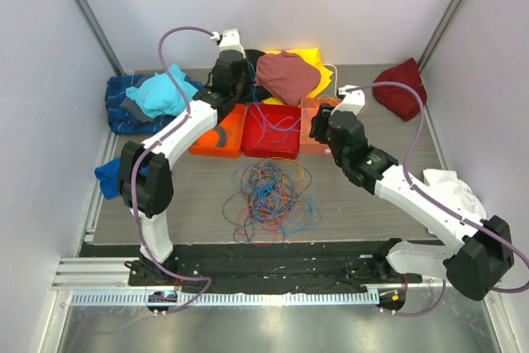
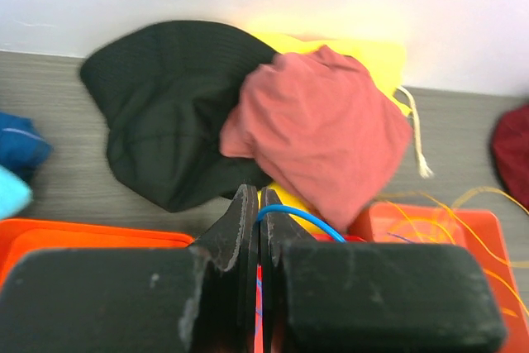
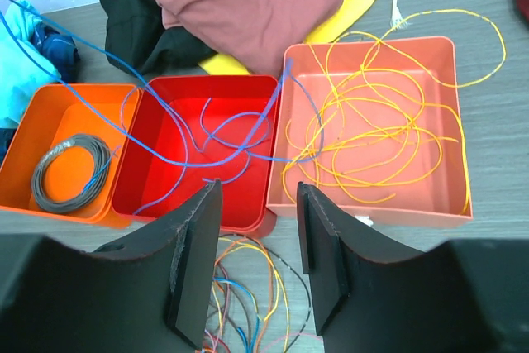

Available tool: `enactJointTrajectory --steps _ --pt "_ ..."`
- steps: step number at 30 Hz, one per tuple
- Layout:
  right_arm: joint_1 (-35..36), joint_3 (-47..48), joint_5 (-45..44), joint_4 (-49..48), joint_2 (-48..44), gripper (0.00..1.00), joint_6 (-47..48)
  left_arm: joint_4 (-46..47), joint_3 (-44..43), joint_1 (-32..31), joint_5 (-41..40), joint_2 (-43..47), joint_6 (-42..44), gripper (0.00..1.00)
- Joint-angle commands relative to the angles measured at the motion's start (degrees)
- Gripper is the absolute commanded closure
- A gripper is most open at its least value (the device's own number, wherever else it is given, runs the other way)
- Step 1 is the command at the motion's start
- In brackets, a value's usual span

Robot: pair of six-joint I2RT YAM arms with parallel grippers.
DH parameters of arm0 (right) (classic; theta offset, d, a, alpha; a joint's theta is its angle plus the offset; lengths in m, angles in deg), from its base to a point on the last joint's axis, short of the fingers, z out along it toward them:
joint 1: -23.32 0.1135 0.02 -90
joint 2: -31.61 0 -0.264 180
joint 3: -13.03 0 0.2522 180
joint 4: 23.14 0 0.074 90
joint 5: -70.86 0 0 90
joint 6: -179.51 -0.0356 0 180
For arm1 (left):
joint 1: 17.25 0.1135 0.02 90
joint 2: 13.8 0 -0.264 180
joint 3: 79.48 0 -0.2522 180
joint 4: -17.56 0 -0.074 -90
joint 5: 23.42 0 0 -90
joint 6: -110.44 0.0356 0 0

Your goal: Untangle the cables

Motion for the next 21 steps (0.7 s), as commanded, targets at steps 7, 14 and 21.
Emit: enactJointTrajectory --steps 7,14,21 --pt "0.27 -2.64 0.21 -0.54 -5.16 0.52 -1.62 -1.85 1.27 -3.98 0.07 -3.96 0.70 1.00" --pt "0.27 -4.05 1.17 -1.06 -4.82 0.52 -1.45 -5.36 1.27 -3.81 -7.93 -4.76 4.39 1.00" --pt "0.36 -5.10 3.45 -2.90 -1.65 0.52 -3.29 -7.65 0.92 -3.37 -11.72 -1.24 6.94 1.00"
